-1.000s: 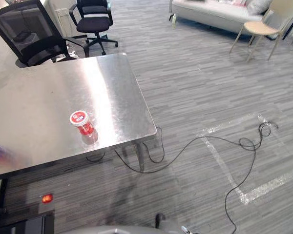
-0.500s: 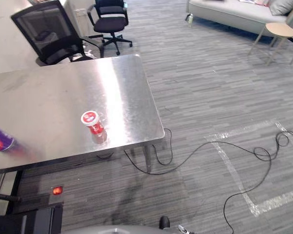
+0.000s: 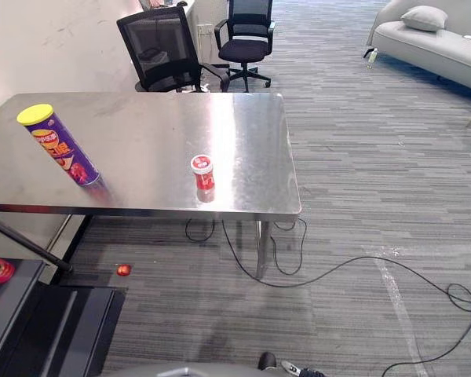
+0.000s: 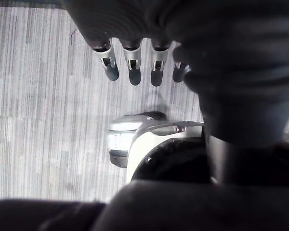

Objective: Put the gum and the chips on the shelf.

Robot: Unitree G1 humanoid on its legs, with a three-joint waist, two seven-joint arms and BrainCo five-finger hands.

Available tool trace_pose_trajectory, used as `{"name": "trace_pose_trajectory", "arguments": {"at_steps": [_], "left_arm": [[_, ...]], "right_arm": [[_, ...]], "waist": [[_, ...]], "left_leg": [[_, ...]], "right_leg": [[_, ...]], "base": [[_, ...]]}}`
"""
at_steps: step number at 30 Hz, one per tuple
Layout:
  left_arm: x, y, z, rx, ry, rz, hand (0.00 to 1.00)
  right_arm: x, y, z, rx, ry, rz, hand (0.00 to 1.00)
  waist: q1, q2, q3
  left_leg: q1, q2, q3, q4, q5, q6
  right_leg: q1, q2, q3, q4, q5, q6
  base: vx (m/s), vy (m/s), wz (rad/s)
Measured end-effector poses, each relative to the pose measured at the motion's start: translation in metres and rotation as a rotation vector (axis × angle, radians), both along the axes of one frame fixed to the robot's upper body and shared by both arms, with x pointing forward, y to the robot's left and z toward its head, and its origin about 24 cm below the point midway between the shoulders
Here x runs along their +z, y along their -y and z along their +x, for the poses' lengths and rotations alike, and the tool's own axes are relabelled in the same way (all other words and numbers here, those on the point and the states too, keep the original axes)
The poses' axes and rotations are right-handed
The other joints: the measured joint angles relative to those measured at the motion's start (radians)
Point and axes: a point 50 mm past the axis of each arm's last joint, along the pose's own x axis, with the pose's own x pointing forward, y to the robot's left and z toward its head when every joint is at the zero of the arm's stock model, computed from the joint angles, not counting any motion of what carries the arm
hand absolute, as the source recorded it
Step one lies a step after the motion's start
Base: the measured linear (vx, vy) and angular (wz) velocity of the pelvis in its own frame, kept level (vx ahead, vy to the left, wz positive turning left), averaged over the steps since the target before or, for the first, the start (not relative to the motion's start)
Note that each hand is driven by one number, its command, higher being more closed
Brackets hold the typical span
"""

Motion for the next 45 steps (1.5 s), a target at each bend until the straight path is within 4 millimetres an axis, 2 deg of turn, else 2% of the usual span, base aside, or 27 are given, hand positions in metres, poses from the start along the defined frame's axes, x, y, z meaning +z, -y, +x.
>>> {"name": "trace_pose_trajectory", "arguments": {"at_steps": [7,8,14,18,21,22,23,24,25,26,27,28,29,30,31,32,33,35,37,38,39,40,41,42,43,44,45], "left_arm": [[0.000,0.000,-0.001,-0.050,-0.016,0.003,0.00],[0.000,-0.002,-0.002,-0.104,-0.032,0.004,0.00],[0.000,-0.002,-0.002,-0.099,-0.032,0.005,0.00],[0.000,-0.003,-0.004,-0.044,-0.016,0.007,0.00],[0.002,-0.006,-0.011,0.081,0.018,0.020,0.00],[0.003,-0.009,-0.010,0.147,0.052,0.027,0.00],[0.006,-0.014,-0.007,0.216,0.122,0.028,0.00],[0.006,-0.013,-0.005,0.258,0.150,0.022,0.00],[0.007,-0.010,-0.002,0.318,0.186,0.013,0.00],[0.007,-0.009,-0.002,0.385,0.206,0.005,0.00],[0.008,-0.008,-0.003,0.414,0.213,-0.001,0.00],[0.007,-0.004,-0.003,0.453,0.211,-0.011,0.00],[0.006,0.000,-0.005,0.509,0.197,-0.023,0.00],[0.005,0.003,-0.007,0.512,0.191,-0.028,0.00],[0.006,-0.003,-0.006,0.504,0.199,-0.016,0.00],[0.008,-0.008,-0.002,0.479,0.222,-0.023,0.00],[0.007,-0.003,0.001,0.478,0.223,-0.039,0.00],[0.006,-0.001,0.003,0.478,0.204,-0.036,0.00],[0.006,-0.005,0.003,0.456,0.193,-0.030,0.00],[0.007,-0.007,0.004,0.436,0.196,-0.028,0.00],[0.007,-0.007,0.006,0.398,0.195,-0.034,0.00],[0.006,-0.005,0.005,0.382,0.184,-0.032,0.00],[0.006,-0.005,0.004,0.366,0.175,-0.019,0.00],[0.006,-0.007,0.004,0.350,0.168,-0.006,0.00],[0.006,-0.009,0.003,0.338,0.161,-0.002,0.00],[0.006,-0.010,0.000,0.320,0.147,0.002,0.00],[0.006,-0.010,-0.001,0.318,0.139,0.003,0.00]], "right_arm": [[0.000,0.001,-0.003,-0.057,-0.006,0.003,0.00],[-0.001,-0.001,-0.002,-0.087,-0.004,0.006,0.00],[-0.001,-0.001,-0.004,-0.106,-0.004,0.009,0.00],[-0.002,-0.002,-0.018,-0.319,0.013,0.037,0.00],[-0.002,0.002,-0.034,-0.617,0.051,0.056,0.00],[-0.003,-0.002,-0.037,-0.751,0.070,0.081,0.00],[-0.003,-0.002,-0.040,-0.867,0.095,0.100,0.00],[-0.002,0.001,-0.041,-0.922,0.112,0.104,0.00],[0.000,0.009,-0.041,-1.002,0.144,0.095,0.00],[0.003,0.018,-0.043,-1.047,0.180,0.080,0.00],[0.005,0.022,-0.043,-1.065,0.202,0.075,0.00],[0.009,0.034,-0.046,-1.102,0.251,0.052,0.00],[0.012,0.041,-0.048,-1.138,0.270,0.033,0.00],[0.011,0.040,-0.050,-1.149,0.260,0.034,0.00],[0.009,0.032,-0.052,-1.173,0.238,0.048,0.00],[0.007,0.025,-0.052,-1.187,0.226,0.067,0.00],[0.006,0.026,-0.050,-1.186,0.219,0.067,0.00],[0.004,0.019,-0.041,-1.183,0.206,0.099,0.00],[0.001,0.005,-0.031,-1.185,0.209,0.147,0.00],[0.001,0.001,-0.028,-1.185,0.212,0.159,0.00],[0.000,-0.005,-0.024,-1.202,0.215,0.182,0.00],[-0.001,-0.008,-0.021,-1.217,0.220,0.197,0.00],[0.000,-0.006,-0.019,-1.220,0.235,0.197,0.00],[0.000,-0.007,-0.020,-1.199,0.229,0.198,0.00],[0.000,-0.009,-0.022,-1.188,0.221,0.198,0.00],[-0.001,-0.010,-0.027,-1.179,0.206,0.194,0.00],[-0.001,-0.011,-0.030,-1.167,0.198,0.192,0.00]], "waist": [[-0.005,0.003,-0.013],[0.000,-0.007,-0.024],[0.000,-0.007,-0.024],[0.000,-0.011,-0.023],[0.001,-0.023,-0.022],[0.005,-0.043,-0.012],[0.019,-0.053,0.000],[0.029,-0.051,0.004],[0.042,-0.039,0.013],[0.042,-0.023,0.014],[0.042,-0.013,0.015],[0.038,0.027,0.018],[0.033,0.043,0.018],[0.031,0.052,0.015],[0.018,0.004,0.021],[0.010,-0.016,0.028],[0.011,-0.001,0.037],[0.007,0.006,0.036],[0.007,-0.008,0.030],[0.011,-0.019,0.032],[0.016,-0.032,0.032],[0.015,-0.027,0.034],[0.013,-0.025,0.036],[0.012,-0.018,0.047],[0.002,-0.014,0.050],[-0.015,-0.008,0.051],[-0.017,-0.004,0.051]], "left_leg": [[-0.006,-0.017,0.019,-0.001,0.002,0.011],[0.000,-0.041,0.045,0.000,0.003,0.026],[0.002,-0.041,0.043,0.000,0.004,0.026],[0.025,-0.040,0.040,0.000,0.003,0.025],[0.045,-0.032,0.049,0.009,-0.008,0.025],[0.016,-0.023,0.052,0.115,-0.060,0.012],[-0.076,0.003,0.039,0.343,-0.146,0.009],[-0.128,0.021,0.026,0.460,-0.180,0.000],[-0.206,0.073,0.013,0.645,-0.230,-0.001],[-0.246,0.156,0.022,0.726,-0.260,0.015],[-0.250,0.193,0.024,0.721,-0.269,0.020],[-0.249,0.257,0.018,0.609,-0.278,0.017],[-0.254,0.265,0.031,0.569,-0.251,-0.041],[-0.253,0.257,0.044,0.543,-0.244,-0.034],[-0.243,0.207,0.055,0.486,-0.230,-0.037],[-0.254,0.156,0.077,0.481,-0.210,-0.039],[-0.272,0.157,0.070,0.498,-0.203,-0.040],[-0.256,0.130,0.102,0.495,-0.196,-0.032],[-0.236,0.103,0.118,0.522,-0.229,-0.018],[-0.223,0.091,0.125,0.523,-0.240,-0.012],[-0.203,0.070,0.137,0.504,-0.249,-0.006],[-0.183,0.067,0.146,0.478,-0.250,-0.005],[-0.133,0.062,0.150,0.420,-0.227,-0.008],[-0.074,0.063,0.141,0.375,-0.206,0.008],[-0.056,0.070,0.123,0.362,-0.204,0.009],[-0.035,0.087,0.089,0.343,-0.200,0.005],[-0.033,0.096,0.070,0.336,-0.198,0.002]], "right_leg": [[-0.017,-0.007,0.055,-0.003,0.027,0.033],[-0.012,-0.021,0.079,-0.018,0.059,0.035],[-0.008,-0.021,0.076,-0.018,0.059,0.034],[0.018,-0.020,0.069,-0.018,0.059,0.034],[0.037,-0.016,0.073,-0.018,0.058,0.033],[0.044,-0.022,0.086,-0.012,0.055,0.031],[0.040,-0.014,0.106,0.008,0.038,0.023],[0.037,-0.007,0.119,0.015,0.025,0.013],[0.038,0.012,0.130,0.024,0.017,0.019],[0.044,0.032,0.134,0.030,0.017,0.021],[0.046,0.041,0.136,0.035,0.016,0.025],[0.047,0.065,0.140,0.039,0.009,0.038],[0.061,0.061,0.145,0.020,-0.001,0.073],[0.044,0.054,0.136,0.057,-0.001,0.074],[0.025,0.002,0.140,0.141,-0.018,0.068],[0.056,-0.057,0.137,0.109,-0.093,0.102],[0.060,-0.057,0.124,0.091,-0.087,0.110],[0.064,-0.099,0.124,0.097,-0.090,0.133],[0.071,-0.140,0.126,0.158,-0.141,0.158],[0.065,-0.158,0.127,0.192,-0.160,0.157],[0.029,-0.178,0.140,0.287,-0.168,0.137],[-0.014,-0.184,0.140,0.380,-0.156,0.114],[-0.061,-0.184,0.148,0.500,-0.125,0.066],[-0.098,-0.165,0.197,0.597,-0.129,0.049],[-0.099,-0.132,0.226,0.610,-0.154,0.057],[-0.098,-0.069,0.243,0.568,-0.182,0.048],[-0.099,-0.043,0.238,0.515,-0.186,0.041]], "base": [[0.05,0.032,-0.07],[0.04,0.016,0.00],[0.00,0.000,0.01],[0.01,-0.002,0.05],[-0.01,-0.001,-0.06],[-0.01,0.000,-0.29],[-0.03,-0.012,-0.40],[-0.11,-0.025,-0.61],[-0.16,-0.009,-0.69],[-0.18,0.023,-0.70],[-0.12,0.102,-0.57],[-0.03,0.201,-0.29],[0.04,0.213,-0.11],[0.16,0.226,0.22],[0.23,0.160,0.45],[0.21,0.139,0.50],[0.13,0.135,0.34],[0.06,0.147,0.03],[0.14,0.173,-0.03],[0.17,0.168,-0.06],[0.21,0.140,-0.13],[0.21,0.123,-0.20],[0.28,0.141,-0.16],[0.26,0.110,0.01],[0.28,0.019,0.39],[0.23,-0.060,0.58],[0.32,-0.156,0.81]]}}
